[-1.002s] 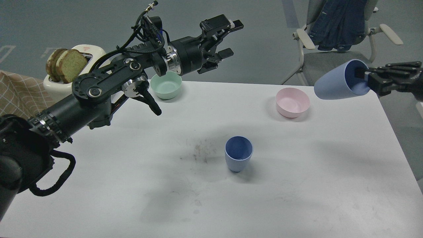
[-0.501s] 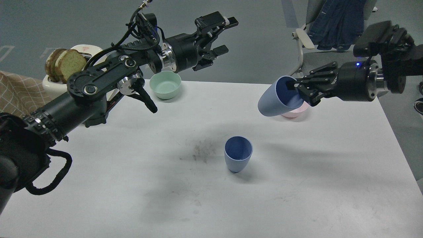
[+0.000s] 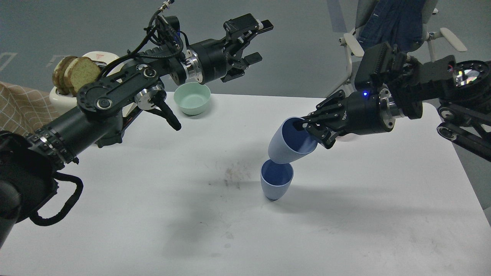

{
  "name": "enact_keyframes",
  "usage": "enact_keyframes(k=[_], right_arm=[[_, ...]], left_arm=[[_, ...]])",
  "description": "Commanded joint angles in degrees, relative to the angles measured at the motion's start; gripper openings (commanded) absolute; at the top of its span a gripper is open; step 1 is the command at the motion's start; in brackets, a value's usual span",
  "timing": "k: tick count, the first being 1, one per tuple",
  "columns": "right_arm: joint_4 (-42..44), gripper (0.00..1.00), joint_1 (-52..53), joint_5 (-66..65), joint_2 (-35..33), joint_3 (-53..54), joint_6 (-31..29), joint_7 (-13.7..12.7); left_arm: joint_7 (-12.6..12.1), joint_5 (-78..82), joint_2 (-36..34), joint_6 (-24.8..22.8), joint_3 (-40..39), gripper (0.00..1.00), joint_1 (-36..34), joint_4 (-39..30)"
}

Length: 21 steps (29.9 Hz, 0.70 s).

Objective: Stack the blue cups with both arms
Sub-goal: 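Lower the held cup into the centered blue cup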

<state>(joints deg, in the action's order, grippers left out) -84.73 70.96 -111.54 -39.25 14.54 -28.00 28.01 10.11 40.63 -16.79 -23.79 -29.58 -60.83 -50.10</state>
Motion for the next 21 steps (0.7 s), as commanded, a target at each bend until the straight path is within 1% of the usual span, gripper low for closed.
enact_keyframes(k=[1, 11, 21], right_arm=[[-0.18, 0.00, -0.74, -0.09, 0.05, -0.30, 0.00, -0.01], [0.61, 0.00, -1.44, -0.52, 4.09, -0.57, 0.00, -0.01], [1.14, 0.00, -2.94, -0.96, 4.36, -1.97, 0.00, -0.01]], left_arm=[[0.00, -0.02, -0.17, 0.06, -0.04, 0.95, 0.09, 0.00], [0.00, -0.02, -0.26, 0.06, -0.13, 0.95, 0.01, 0.00], [0.09, -0.20, -1.14, 0.06, -0.13, 0.95, 0.09, -0.09]])
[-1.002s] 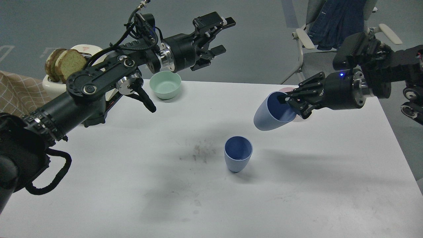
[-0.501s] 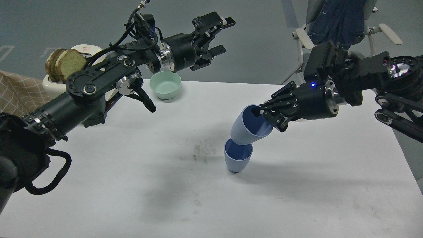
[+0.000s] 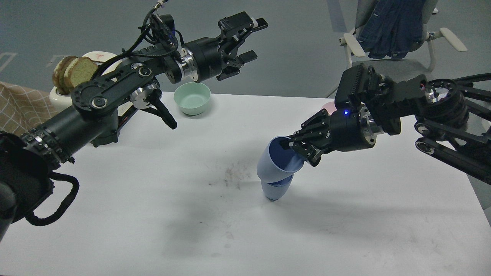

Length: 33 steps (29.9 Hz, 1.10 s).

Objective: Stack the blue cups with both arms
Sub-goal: 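Lower the held cup into the centered blue cup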

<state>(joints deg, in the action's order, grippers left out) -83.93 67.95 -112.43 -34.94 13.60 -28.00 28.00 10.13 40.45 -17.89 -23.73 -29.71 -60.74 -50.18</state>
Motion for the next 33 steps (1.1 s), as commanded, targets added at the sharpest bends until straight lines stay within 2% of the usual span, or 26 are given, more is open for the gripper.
enact_keyframes(k=[1, 13, 14, 16, 28, 33], right_arm=[[0.69, 0.00, -0.01, -0.07, 0.13, -1.38, 0.00, 0.00], [2.63, 0.00, -0.19, -0.07, 2.68, -1.47, 0.00, 0.00], [2.54, 0.06, -0.27, -0.07, 2.68, -1.47, 0.00, 0.00], [2.63, 0.09, -0.19, -0.07, 2.68, -1.47, 0.00, 0.00], [2.37, 0.10, -0.19, -0.07, 2.07, -1.47, 0.00, 0.00], [2.45, 0.14, -0.19, -0.07, 1.98, -1.47, 0.00, 0.00]], left_arm=[[0.06, -0.02, -0.12, -0.09, 0.00, 0.95, 0.00, -0.01], [0.06, -0.20, -0.65, 0.00, -0.08, 0.95, 0.00, -0.01], [0.15, -0.29, -0.65, 0.00, 0.00, 0.95, 0.00, -0.01], [0.15, -0.29, -0.65, 0.00, -0.08, 0.95, 0.00, -0.01], [0.06, -0.20, -0.30, 0.09, -0.08, 0.95, 0.00, -0.01], [0.06, -0.20, -0.30, 0.09, -0.08, 0.95, 0.00, -0.01]])
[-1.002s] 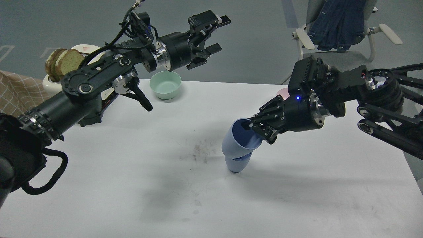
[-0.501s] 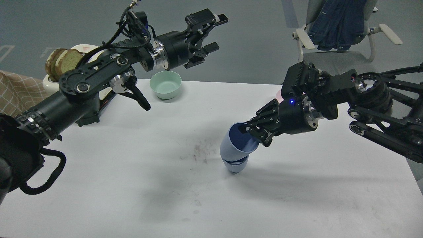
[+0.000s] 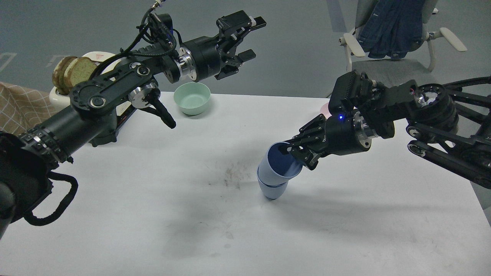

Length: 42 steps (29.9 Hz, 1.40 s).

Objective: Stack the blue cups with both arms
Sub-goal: 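Lower the held cup into the centered blue cup, then open the right gripper and raise it away from the stack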

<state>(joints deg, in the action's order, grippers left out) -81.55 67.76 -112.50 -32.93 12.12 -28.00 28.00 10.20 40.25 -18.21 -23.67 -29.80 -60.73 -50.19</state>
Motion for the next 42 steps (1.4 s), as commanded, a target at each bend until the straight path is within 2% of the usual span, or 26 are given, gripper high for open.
enact_keyframes(k=[1, 5, 8, 13, 16, 19, 21, 23, 27, 29, 33, 35, 36, 37, 42], right_arm=[[0.08, 0.14, 0.00, 0.00, -0.03, -0.08, 0.00, 0.00], [0.17, 0.18, 0.18, 0.00, -0.03, 0.00, 0.00, 0.00], [0.17, 0.32, 0.00, 0.00, -0.03, -0.08, 0.00, 0.00], [0.17, 0.43, -0.09, 0.09, -0.12, -0.08, 0.00, 0.00], [0.17, 0.53, -0.17, 0.09, -0.12, 0.00, 0.00, 0.00], [0.17, 0.65, -0.09, 0.09, -0.12, 0.44, 0.00, 0.00], [0.34, 0.77, -0.09, 0.27, -0.38, 0.97, 0.00, 0.00], [1.13, 0.98, 0.18, 1.14, -2.04, 4.98, 0.00, 0.00], [4.46, 0.99, 0.09, 2.11, -3.37, 15.01, 0.00, 0.00], [10.42, 1.00, 0.09, 6.83, -3.28, 24.74, 0.00, 0.00], [19.73, 1.00, 0.53, 11.94, -2.84, 34.16, 0.00, 0.00], [24.41, 1.00, 0.35, 14.32, -2.75, 38.84, 0.00, 0.00], [26.51, 1.00, 0.01, 15.90, -2.58, 41.46, 0.00, 0.00], [28.62, 1.00, -0.35, 17.83, -2.40, 42.45, 0.00, 0.00], [36.88, 1.00, -2.10, 30.98, 3.47, 43.25, 0.00, 0.00]], left_arm=[[0.00, 0.00, 0.01, 0.03, 0.01, 0.95, 0.00, 0.00], [0.00, 0.00, -0.16, -0.06, 0.01, 0.95, 0.00, -0.09], [0.00, 0.00, -0.16, -0.06, 0.01, 0.95, 0.00, -0.09], [0.00, 0.00, -0.16, -0.06, 0.01, 0.95, 0.00, -0.09], [0.00, 0.00, -0.16, 0.03, 0.01, 0.95, 0.09, -0.09], [0.00, 0.00, -0.16, -0.06, 0.01, 0.95, 0.00, -0.09], [0.00, 0.00, -0.16, 0.03, 0.01, 0.95, 0.00, -0.09], [0.00, -0.09, -0.16, 0.03, 0.01, 0.95, -0.09, 0.09], [0.17, -0.09, -0.34, 0.47, 0.01, 0.95, -0.09, 1.31], [0.35, -0.35, 0.01, 1.78, -0.43, 0.98, 0.00, 4.03], [0.52, -0.53, 0.19, 3.80, -0.70, 0.98, 0.09, 6.85], [1.14, -0.61, 0.28, 5.21, -1.40, 0.98, 0.26, 8.43], [2.36, -0.79, 0.45, 6.17, -2.44, 0.98, 0.44, 9.22], [3.24, -1.31, 0.89, 7.05, -3.67, 0.98, 0.61, 10.36], [3.34, -9.02, 2.73, 7.15, -6.05, 0.98, 0.62, 16.85]])
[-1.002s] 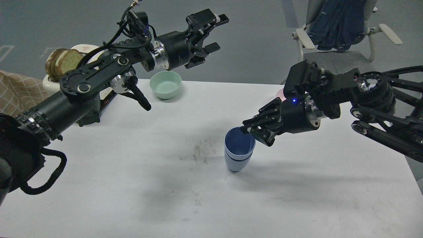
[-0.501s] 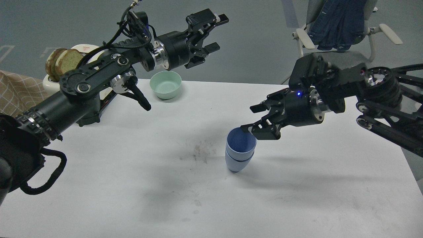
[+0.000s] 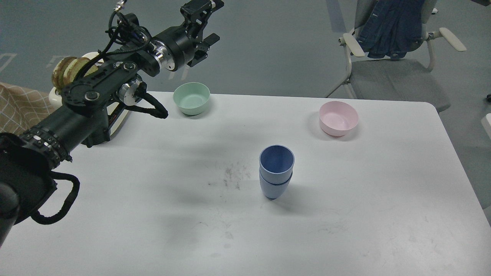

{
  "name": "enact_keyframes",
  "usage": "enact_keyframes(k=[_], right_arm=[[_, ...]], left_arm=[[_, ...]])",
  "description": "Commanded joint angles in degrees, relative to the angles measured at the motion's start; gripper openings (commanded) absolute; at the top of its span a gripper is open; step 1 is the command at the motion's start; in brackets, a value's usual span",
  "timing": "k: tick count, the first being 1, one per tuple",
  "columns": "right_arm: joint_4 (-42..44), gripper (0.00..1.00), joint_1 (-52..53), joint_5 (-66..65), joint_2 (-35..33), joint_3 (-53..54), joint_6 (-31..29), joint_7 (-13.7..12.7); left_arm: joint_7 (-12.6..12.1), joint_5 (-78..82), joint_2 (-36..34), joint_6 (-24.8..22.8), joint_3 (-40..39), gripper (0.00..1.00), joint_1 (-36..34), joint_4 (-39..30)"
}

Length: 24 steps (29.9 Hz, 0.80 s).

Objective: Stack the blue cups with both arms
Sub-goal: 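Open the right gripper and raise it away from the stack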

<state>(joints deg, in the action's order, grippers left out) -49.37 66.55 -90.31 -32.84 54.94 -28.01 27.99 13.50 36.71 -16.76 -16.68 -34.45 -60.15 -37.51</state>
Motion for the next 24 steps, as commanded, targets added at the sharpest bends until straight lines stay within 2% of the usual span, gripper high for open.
enact_keyframes(k=[1, 3, 6, 9, 10, 12, 13, 18, 24], right_arm=[[8.03, 1.00, -1.85, 13.97, 4.61, 0.52, 0.01, 0.01], [10.77, 1.00, -3.00, 19.80, 5.41, 0.44, 0.01, 0.01], [16.39, 1.00, -5.36, 34.28, 10.23, 0.43, 0.01, 0.01], [22.80, 1.00, -5.72, 43.53, 15.94, 0.44, 0.01, 0.01], [22.83, 1.00, -5.73, 43.56, 15.96, 0.44, 0.01, 0.01], [26.24, 1.00, -5.81, 47.32, 19.63, 0.26, 0.01, 0.01], [26.69, 1.00, -5.90, 48.29, 20.52, 0.26, 0.01, 0.01], [27.05, 1.00, -8.97, 55.93, 25.18, 0.35, 0.01, 0.01], [26.34, 1.00, -13.02, 57.27, 27.12, 0.00, 0.01, 0.01]], left_arm=[[-0.05, -8.90, 1.98, -0.19, -1.58, 0.98, 0.12, 6.46], [0.03, -12.08, 2.78, -0.37, -1.59, 0.98, 0.21, 8.58], [0.47, -15.95, 4.10, -0.98, -1.41, 0.98, 1.78, 10.79], [0.47, -16.31, 4.63, -5.10, -1.67, 0.98, 4.59, 10.79], [0.47, -16.31, 4.63, -5.12, -1.67, 0.98, 4.60, 10.79], [0.56, -16.84, 4.71, -10.54, -2.11, 0.98, 5.65, 10.88], [0.47, -17.36, 4.71, -11.32, -2.29, 0.98, 5.92, 10.88], [0.47, -20.36, 5.59, -11.32, -2.90, 0.98, 7.32, 12.01], [0.38, -20.36, 6.65, -11.32, -2.55, 0.98, 8.99, 13.78]])
